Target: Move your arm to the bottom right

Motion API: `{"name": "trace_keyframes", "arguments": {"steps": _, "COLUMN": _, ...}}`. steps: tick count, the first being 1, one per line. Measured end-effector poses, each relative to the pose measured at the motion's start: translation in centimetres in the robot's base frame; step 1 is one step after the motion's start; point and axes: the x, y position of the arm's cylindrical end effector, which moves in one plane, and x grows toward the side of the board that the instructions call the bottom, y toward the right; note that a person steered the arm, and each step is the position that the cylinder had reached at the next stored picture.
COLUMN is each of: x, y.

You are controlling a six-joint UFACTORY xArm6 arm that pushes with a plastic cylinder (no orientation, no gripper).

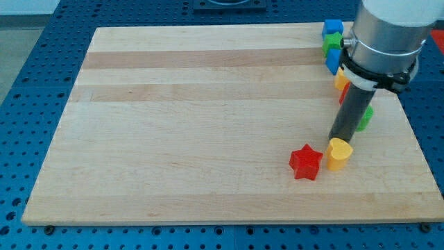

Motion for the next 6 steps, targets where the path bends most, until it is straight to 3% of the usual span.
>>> {"name": "trace_keyframes", "arguments": {"steps": 2, "x": 0.1, "y": 2.3}}
{"name": "trace_keyframes", "arguments": {"steps": 5, "x": 9.0, "y": 3.4}}
{"name": "trace_keyframes", "arguments": {"steps": 6, "x": 9.1, "y": 2.2}}
